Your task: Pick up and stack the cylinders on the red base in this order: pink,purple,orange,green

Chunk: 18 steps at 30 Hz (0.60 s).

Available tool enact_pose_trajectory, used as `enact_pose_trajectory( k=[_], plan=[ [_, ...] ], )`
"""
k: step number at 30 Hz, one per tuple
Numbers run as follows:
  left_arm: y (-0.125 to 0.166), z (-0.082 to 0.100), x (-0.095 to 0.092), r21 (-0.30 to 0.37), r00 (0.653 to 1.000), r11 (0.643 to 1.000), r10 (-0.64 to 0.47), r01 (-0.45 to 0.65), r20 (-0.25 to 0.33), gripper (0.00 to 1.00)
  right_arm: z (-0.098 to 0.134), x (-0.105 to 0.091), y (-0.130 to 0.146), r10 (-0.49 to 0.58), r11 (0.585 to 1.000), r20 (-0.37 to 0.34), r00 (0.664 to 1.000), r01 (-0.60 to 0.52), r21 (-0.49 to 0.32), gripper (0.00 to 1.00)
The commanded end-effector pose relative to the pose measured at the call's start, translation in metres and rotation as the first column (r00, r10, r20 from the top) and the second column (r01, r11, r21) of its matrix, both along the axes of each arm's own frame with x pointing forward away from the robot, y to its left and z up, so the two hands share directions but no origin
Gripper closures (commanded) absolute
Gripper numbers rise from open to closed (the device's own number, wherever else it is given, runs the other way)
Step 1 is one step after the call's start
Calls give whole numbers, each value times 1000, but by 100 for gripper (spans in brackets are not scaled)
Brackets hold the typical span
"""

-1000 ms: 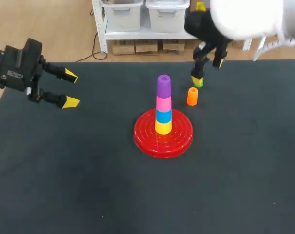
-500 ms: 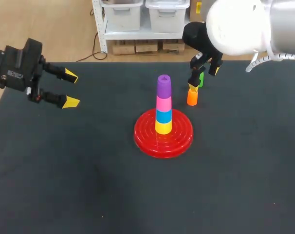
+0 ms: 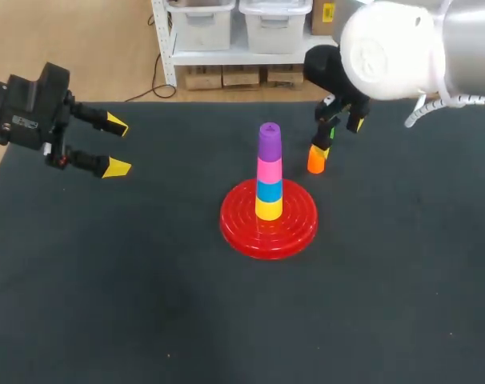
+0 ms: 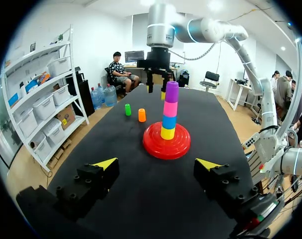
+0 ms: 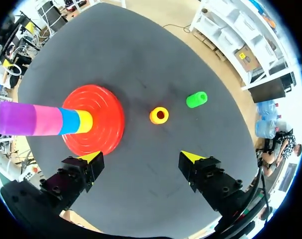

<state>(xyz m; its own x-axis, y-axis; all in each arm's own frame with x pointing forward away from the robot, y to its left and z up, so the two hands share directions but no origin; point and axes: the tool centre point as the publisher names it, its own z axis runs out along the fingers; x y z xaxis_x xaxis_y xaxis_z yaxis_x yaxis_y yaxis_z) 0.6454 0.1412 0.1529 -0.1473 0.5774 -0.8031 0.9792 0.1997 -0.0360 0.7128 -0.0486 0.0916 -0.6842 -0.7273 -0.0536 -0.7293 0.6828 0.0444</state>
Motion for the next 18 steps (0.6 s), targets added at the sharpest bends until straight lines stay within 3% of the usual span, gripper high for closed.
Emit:
enact_pose_trajectory(
  k=[1,7,18],
  plan=[
    [0,-1,-1,-2,1000,1000,1,-1,4,0,-13,12,9,13,1000,-13,1000,-13,-5,0],
    [0,-1,-1,-2,1000,1000,1,-1,4,0,-28,29,15,12,1000,-50,999,-12,2,0],
    [0,-1,-1,-2,1000,1000,1,-1,4,0,-47,50,16,-7,998,-95,995,1,-66,0]
  ],
)
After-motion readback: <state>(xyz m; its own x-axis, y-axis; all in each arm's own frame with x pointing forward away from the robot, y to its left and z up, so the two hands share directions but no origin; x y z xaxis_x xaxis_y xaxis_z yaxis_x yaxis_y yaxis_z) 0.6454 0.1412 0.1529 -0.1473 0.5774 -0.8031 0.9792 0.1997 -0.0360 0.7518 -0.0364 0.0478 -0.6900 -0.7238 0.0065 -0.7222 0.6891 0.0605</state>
